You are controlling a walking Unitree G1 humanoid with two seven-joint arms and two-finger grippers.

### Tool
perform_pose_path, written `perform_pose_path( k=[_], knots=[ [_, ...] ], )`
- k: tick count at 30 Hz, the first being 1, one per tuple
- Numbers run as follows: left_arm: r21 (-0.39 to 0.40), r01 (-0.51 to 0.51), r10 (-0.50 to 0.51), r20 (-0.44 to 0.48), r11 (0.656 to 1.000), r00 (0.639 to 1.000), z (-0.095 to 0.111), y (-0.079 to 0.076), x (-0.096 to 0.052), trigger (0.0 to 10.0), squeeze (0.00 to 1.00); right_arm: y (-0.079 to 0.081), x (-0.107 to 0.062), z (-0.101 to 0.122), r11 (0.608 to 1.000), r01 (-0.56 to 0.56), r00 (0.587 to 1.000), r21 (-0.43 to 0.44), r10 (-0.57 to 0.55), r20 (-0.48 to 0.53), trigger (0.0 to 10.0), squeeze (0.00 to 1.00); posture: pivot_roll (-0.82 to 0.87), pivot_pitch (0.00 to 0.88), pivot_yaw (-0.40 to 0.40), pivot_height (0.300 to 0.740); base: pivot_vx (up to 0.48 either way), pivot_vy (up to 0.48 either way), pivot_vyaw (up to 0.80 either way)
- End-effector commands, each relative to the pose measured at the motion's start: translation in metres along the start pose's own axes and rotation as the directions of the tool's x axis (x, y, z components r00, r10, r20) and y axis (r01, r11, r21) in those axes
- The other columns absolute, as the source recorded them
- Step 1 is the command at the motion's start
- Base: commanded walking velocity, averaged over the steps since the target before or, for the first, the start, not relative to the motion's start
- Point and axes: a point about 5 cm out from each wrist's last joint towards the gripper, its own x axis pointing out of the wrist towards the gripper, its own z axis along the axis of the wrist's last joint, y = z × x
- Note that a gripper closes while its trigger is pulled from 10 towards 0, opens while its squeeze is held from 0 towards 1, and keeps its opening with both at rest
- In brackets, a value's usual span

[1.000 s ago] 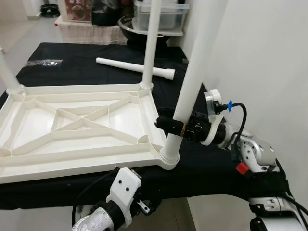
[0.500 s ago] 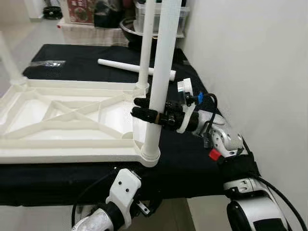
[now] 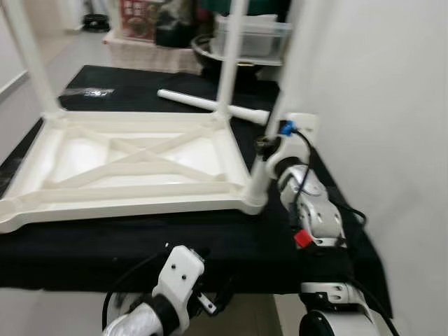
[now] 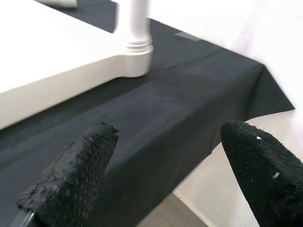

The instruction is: Building children table

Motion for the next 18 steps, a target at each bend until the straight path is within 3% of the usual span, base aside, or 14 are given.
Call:
perform_pose_path(
  k=[1,4,5,8,9,10,14,15,17,18],
  knots=[
    [-0.02,0.011,-0.012,-0.014,1.0,1.0,-0.003,-0.002,0.0,10.0,0.0,-0.026,-0.012,-0.026,0.974,0.225,0.966,-0.018,-0.226,-0.13,0.0,0.0,0.13,0.098,-0.124,0.74,0.0,0.0,0.0],
    [-0.02,0.012,-0.012,-0.015,1.0,1.0,-0.003,-0.003,0.0,10.0,0.0,-0.02,-0.014,-0.027,0.971,0.236,0.961,-0.024,-0.237,-0.142,0.0,0.0,0.13,0.095,-0.127,0.74,0.0,0.0,0.0],
    [-0.021,0.012,-0.012,-0.015,1.0,1.0,-0.003,-0.003,0.0,10.0,0.0,-0.012,-0.013,-0.03,0.977,0.213,0.967,0.017,-0.209,-0.147,4.4,0.0,0.13,0.093,-0.127,0.74,0.0,0.0,0.0],
    [-0.021,0.012,-0.012,-0.016,1.0,1.0,-0.003,-0.003,0.0,10.0,0.0,-0.006,-0.013,-0.031,0.977,0.207,0.969,0.047,-0.198,-0.15,4.4,0.0,0.13,0.093,-0.127,0.74,0.0,0.0,0.0],
    [-0.021,0.012,-0.012,-0.016,1.0,1.0,-0.003,-0.003,0.0,10.0,0.0,-0.001,-0.011,-0.03,0.981,0.179,0.977,0.077,-0.168,-0.133,10.0,0.0,0.14,0.091,-0.13,0.74,0.0,0.0,0.0],
    [-0.022,0.011,-0.012,-0.016,1.0,1.0,-0.003,-0.004,0.0,10.0,0.0,0.003,-0.009,-0.025,0.985,0.14,0.987,0.097,-0.131,-0.094,10.0,1.0,0.13,0.088,-0.131,0.74,0.0,0.0,0.0],
    [-0.024,0.013,-0.013,-0.016,1.0,1.0,-0.004,-0.004,-0.001,10.0,0.0,0.004,-0.002,-0.011,0.993,0.087,0.996,0.075,-0.086,-0.005,10.0,1.0,0.13,0.087,-0.132,0.74,0.0,0.0,0.0],
    [-0.024,0.013,-0.013,-0.016,1.0,1.0,-0.004,-0.004,-0.001,10.0,0.0,0.004,-0.001,-0.008,0.994,0.082,0.996,0.065,-0.083,0.012,10.0,0.0,0.13,0.087,-0.132,0.74,0.0,0.0,0.0],
    [-0.024,0.013,-0.013,-0.016,1.0,1.0,-0.004,-0.004,-0.001,10.0,0.0,0.004,-0.001,-0.008,0.994,0.082,0.996,0.065,-0.083,0.012,10.0,0.0,0.13,0.087,-0.132,0.74,0.0,0.0,0.0],
    [-0.024,0.014,-0.014,-0.016,1.0,1.0,-0.004,-0.004,0.0,10.0,0.0,0.007,0.004,-0.002,0.995,-0.033,0.999,0.093,0.029,0.035,10.0,0.0,0.13,0.081,-0.135,0.74,0.0,0.0,0.0]
  ],
)
